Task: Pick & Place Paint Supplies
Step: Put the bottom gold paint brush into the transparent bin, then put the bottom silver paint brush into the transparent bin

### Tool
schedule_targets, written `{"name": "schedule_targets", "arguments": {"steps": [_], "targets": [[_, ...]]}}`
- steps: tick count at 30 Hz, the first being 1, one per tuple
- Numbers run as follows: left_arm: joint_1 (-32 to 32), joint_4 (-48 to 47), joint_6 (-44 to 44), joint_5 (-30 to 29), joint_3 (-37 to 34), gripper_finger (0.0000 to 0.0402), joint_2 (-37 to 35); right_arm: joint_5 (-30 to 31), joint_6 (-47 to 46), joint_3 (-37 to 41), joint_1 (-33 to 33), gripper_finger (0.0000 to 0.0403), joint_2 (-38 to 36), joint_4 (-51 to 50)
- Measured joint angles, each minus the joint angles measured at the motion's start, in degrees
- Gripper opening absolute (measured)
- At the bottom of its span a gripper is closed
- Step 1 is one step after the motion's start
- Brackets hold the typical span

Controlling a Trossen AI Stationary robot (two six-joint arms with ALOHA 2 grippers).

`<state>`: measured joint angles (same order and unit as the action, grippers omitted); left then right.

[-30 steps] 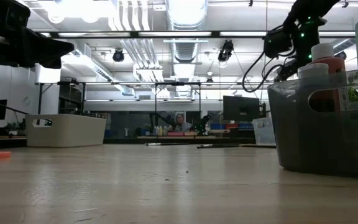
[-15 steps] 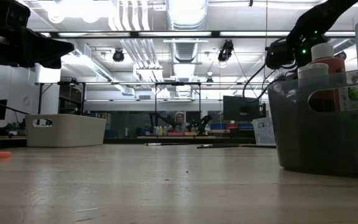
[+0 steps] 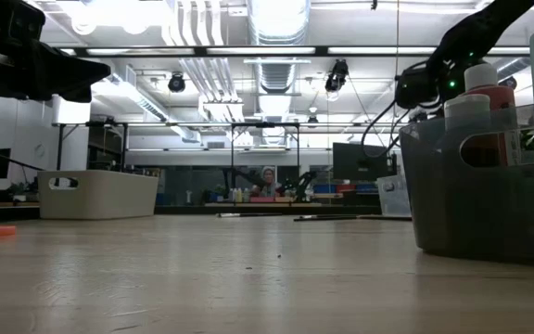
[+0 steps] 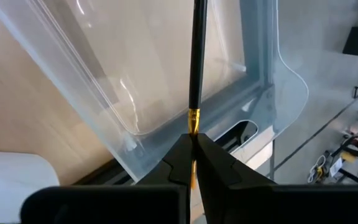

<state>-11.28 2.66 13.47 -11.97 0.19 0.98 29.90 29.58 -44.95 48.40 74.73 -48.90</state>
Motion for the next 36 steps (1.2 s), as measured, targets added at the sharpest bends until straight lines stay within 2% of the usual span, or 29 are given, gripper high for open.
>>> {"name": "schedule_targets", "arguments": {"steps": [3, 12, 21, 29, 32, 36], "targets": [[-0.01, 0.0, 0.0, 0.0, 0.0, 0.0, 0.01, 0.12, 0.41, 0.0, -0.02, 0.0018, 0.27, 0.0], [0.01, 0.0, 0.0, 0.0, 0.0, 0.0, -0.01, 0.22, -3.93, 0.0, 0.04, 0.0103, 0.14, -0.13], [0.01, 0.0, 0.0, 0.0, 0.0, 0.0, 0.01, -0.01, -4.92, -2.31, -0.47, 0.0109, -0.78, -1.28], [-0.01, 0.0, 0.0, 0.0, 0.0, 0.0, 0.01, -1.81, -4.58, -12.61, -4.97, 0.0109, -3.26, -3.9], [0.0, 0.0, 0.0, 0.0, 0.0, 0.0, -0.01, -3.19, -11.59, -16.99, -6.85, 0.0109, -3.58, -4.05], [-0.01, -0.02, 0.0, 0.0, 0.0, 0.0, 0.01, -4.85, -29.73, -22.23, -8.94, 0.0109, -3.21, -4.18]]}}
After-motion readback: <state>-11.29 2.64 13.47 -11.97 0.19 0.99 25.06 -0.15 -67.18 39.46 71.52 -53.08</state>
